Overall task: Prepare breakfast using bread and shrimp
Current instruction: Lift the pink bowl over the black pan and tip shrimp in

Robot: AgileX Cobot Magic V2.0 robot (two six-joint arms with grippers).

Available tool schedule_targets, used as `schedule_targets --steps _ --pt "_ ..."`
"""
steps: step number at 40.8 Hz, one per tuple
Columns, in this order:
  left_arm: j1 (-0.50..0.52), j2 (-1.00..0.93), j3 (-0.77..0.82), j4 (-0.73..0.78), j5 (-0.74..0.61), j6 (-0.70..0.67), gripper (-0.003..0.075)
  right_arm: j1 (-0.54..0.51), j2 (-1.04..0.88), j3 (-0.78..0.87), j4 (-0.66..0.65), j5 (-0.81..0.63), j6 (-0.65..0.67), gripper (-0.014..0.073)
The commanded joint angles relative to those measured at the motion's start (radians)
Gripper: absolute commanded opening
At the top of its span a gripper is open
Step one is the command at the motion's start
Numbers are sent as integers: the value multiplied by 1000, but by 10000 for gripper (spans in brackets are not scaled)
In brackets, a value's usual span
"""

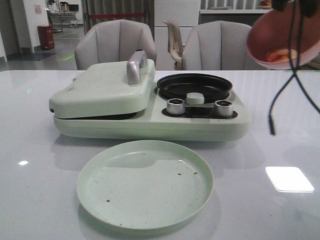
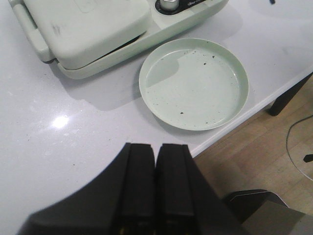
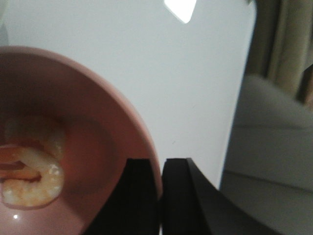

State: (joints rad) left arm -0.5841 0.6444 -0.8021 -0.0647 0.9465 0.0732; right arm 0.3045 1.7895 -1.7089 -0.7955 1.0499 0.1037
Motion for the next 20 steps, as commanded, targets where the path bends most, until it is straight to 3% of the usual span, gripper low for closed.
schedule_targets --steps 1,11,17,20 --pt "-5 -2 -26 -4 -71 -9 100 86 -40 -54 -296 -39 121 44" --pt "-5 -2 -26 -4 -71 -9 100 246 38 -55 -789 -13 360 44" --pt "-5 -2 -26 -4 -65 -9 100 297 82 -55 -994 15 403 44" --pt "-5 -2 -26 -4 -65 -9 100 315 95 -70 -1004 0 404 44"
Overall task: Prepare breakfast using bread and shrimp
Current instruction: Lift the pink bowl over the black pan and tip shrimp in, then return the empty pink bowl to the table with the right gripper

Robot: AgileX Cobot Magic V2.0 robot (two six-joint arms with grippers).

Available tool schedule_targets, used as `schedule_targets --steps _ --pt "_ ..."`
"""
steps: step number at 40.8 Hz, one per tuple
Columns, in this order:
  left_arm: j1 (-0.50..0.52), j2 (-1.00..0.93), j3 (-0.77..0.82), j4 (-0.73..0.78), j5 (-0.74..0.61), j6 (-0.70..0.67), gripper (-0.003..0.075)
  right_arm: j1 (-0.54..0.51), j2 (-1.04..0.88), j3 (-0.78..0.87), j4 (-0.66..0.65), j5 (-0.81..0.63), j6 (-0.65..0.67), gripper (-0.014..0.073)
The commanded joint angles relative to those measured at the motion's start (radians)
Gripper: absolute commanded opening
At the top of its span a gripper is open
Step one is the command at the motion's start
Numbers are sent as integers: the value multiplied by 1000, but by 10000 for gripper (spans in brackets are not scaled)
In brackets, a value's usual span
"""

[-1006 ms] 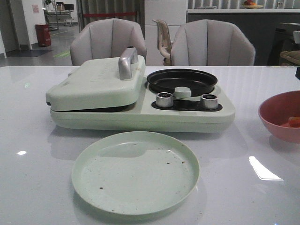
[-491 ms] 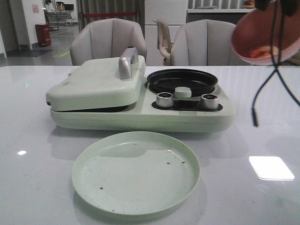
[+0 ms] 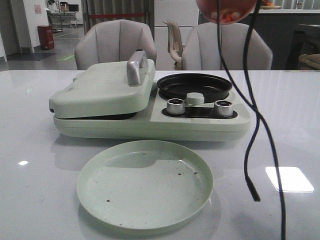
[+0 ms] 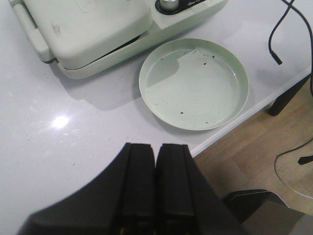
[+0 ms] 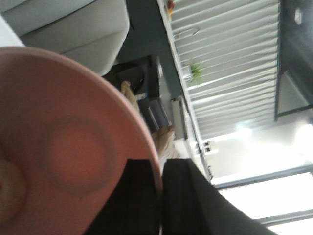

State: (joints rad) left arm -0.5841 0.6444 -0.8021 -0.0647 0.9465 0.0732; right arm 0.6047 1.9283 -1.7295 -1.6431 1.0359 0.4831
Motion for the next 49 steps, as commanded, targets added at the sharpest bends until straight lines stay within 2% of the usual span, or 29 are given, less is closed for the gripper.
schedule_targets --steps 1,18,28,32,37,42,49 --pt "-5 -2 -26 -4 -65 -9 100 16 -41 -55 -156 12 25 44" --pt "-5 -2 -26 15 -65 -9 100 18 -18 -194 -156 1 23 44" --pt "-5 -2 -26 19 -69 -9 100 18 19 -187 -155 40 46 44" --pt "-5 -2 -26 19 -69 -9 100 18 23 -187 -116 61 64 44" --pt "-5 -2 -26 21 -69 -9 100 15 -14 -187 50 100 66 43" --pt "-5 -2 -26 21 -69 -9 100 -33 -105 -160 372 89 63 43" --pt "-5 -2 -26 21 -67 -9 100 -169 -295 72 628 -10 63 43"
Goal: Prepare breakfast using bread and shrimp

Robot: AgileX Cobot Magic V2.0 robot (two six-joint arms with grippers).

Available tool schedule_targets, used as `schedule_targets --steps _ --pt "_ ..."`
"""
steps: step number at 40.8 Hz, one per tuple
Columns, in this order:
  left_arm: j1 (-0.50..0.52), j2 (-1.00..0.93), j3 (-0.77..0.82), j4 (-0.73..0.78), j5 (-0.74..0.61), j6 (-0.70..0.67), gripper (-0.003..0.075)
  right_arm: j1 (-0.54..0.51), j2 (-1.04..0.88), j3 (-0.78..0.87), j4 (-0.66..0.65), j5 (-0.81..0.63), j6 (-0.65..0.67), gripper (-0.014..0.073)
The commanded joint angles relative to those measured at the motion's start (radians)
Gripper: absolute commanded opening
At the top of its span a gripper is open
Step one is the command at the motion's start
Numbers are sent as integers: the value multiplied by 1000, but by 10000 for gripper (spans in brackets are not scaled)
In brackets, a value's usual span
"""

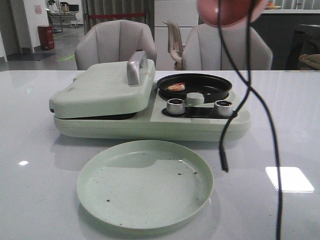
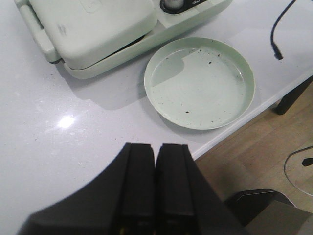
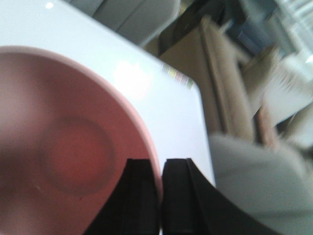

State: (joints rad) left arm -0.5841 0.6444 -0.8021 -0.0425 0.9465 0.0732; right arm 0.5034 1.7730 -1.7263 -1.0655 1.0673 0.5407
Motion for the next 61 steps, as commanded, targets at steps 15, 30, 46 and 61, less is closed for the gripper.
schedule_targets --steps 15,30,46,61 --pt "-5 -2 -26 -1 -67 -9 100 -546 -433 643 776 -373 -260 43" --pt "-5 -2 -26 -1 -65 -9 100 -722 -297 868 1183 -609 -568 43" --pt "-5 -2 -26 -4 -63 -9 100 -722 -237 861 1188 -600 -568 402" --pt "-5 -2 -26 -4 -63 -9 100 -684 -553 832 1187 -525 -589 432"
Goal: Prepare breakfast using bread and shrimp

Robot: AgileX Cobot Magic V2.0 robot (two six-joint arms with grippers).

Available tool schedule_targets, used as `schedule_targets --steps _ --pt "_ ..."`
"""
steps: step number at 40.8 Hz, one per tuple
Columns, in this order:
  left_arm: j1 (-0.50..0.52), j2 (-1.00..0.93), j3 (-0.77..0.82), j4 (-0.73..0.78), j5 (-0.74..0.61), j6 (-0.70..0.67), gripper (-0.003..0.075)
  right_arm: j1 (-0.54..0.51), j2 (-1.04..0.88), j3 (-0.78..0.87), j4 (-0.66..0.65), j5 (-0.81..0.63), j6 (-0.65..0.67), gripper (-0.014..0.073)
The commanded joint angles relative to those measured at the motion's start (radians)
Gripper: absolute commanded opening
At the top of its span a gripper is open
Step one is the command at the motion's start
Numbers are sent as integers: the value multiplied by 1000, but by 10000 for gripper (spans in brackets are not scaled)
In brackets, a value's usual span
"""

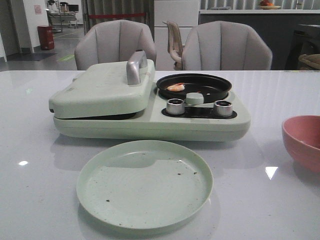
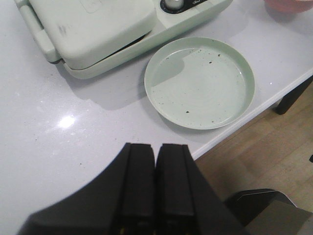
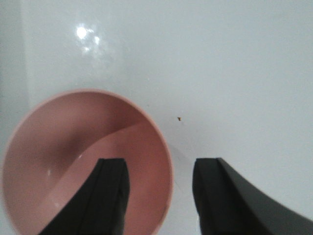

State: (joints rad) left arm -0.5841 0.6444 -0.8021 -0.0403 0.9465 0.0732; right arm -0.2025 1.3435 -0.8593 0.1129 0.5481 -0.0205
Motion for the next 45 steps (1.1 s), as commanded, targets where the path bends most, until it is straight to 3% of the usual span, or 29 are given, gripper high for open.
schedule_targets --steps 1,14,25,34,39,45 --pt "-5 -2 -26 -6 -63 -9 100 33 -148 -35 8 2 -34 432" --pt "-5 -2 -26 -6 -63 -9 100 233 -483 -22 9 237 -70 432" --pt "-5 -2 -26 -6 -63 -9 100 241 -723 105 21 307 -64 431" --pt "-5 -2 -26 -6 -63 -9 100 241 -779 205 -45 348 -3 430" --pt "-5 -2 -26 -8 -63 -9 100 241 -779 218 -73 354 37 337" --pt "-5 -2 -26 -6 -63 -9 100 241 -779 218 -78 350 39 118"
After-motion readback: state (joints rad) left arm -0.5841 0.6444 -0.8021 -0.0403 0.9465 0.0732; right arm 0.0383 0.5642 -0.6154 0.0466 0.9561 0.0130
